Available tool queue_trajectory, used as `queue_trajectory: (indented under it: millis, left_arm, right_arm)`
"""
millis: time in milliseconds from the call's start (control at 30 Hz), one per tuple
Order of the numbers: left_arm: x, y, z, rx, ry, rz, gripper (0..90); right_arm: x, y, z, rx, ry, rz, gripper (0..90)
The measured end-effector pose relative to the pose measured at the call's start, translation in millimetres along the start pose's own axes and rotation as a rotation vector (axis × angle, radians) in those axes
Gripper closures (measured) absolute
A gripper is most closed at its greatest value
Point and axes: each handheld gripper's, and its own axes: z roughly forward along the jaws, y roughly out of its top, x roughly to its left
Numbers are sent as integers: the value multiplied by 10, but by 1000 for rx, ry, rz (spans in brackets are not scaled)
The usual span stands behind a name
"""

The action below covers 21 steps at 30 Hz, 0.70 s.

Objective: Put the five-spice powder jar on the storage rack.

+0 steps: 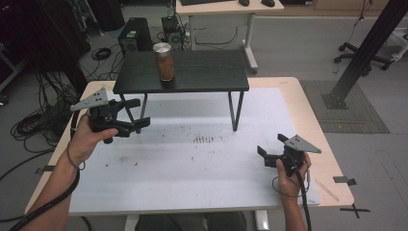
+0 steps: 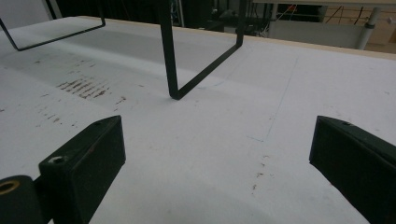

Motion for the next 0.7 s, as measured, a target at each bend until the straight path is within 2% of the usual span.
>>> queue_trajectory:
  millis: [267,700]
  left_arm:
    - [9,-100,-46,10,12,-19,123]
    - [17,-134,-111,6,22,-28,122]
  right_arm:
    - [2,2,0,1,-1,-3,37]
    - [5,1,8,11,-2,-7,37]
